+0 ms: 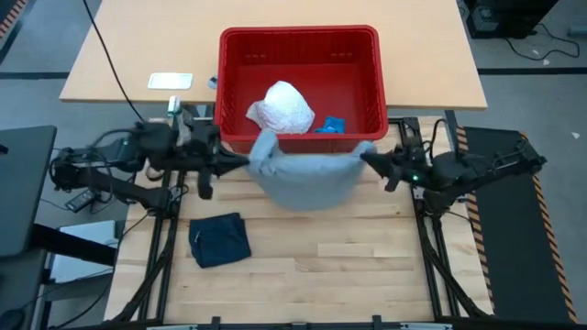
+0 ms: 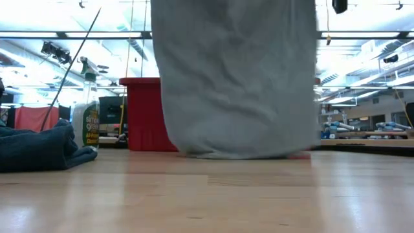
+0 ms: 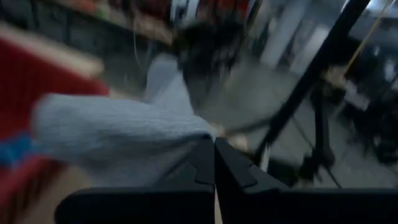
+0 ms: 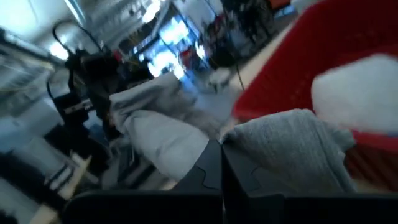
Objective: Fold laundry
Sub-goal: Fold the gray shirt
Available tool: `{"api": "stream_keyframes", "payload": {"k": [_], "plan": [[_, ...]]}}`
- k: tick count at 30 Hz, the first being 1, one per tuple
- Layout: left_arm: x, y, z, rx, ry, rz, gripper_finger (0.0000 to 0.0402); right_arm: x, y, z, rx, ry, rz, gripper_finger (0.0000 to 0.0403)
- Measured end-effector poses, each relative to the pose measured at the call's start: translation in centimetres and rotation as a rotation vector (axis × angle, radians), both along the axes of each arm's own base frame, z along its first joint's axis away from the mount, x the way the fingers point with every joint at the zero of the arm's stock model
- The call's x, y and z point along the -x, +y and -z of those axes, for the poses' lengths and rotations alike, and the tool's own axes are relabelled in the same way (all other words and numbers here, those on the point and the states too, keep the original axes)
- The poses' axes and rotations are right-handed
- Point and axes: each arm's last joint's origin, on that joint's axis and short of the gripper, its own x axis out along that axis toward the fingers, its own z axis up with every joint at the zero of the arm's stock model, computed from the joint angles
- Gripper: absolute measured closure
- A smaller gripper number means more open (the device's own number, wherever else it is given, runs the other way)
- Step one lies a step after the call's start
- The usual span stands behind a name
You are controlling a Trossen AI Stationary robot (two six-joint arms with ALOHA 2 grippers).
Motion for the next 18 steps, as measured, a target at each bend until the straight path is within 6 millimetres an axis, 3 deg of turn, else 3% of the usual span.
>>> {"api": "stream_keyframes", "payload": {"k": [4,8,12,18], "plan": [[-2.1,-2.2,5.1,0.078,0.236,0.068,0.0401,-0.6,2.0,2.3,-0.144,0.158,-0.184,0.0402],[-3.2,-5.1,10.5,0.226,0.422,0.144,0.0401,-1.6,5.3,5.4,-0.382,0.423,-0.465,0.0402],[-2.7,-7.7,15.7,0.382,0.643,0.195,0.0401,-2.6,9.1,8.3,-0.564,0.676,-0.663,0.0403],[-1.7,-9.8,20.5,0.560,0.771,0.184,0.0398,-4.6,13.3,12.9,-0.686,0.908,-0.732,0.0391]]}}
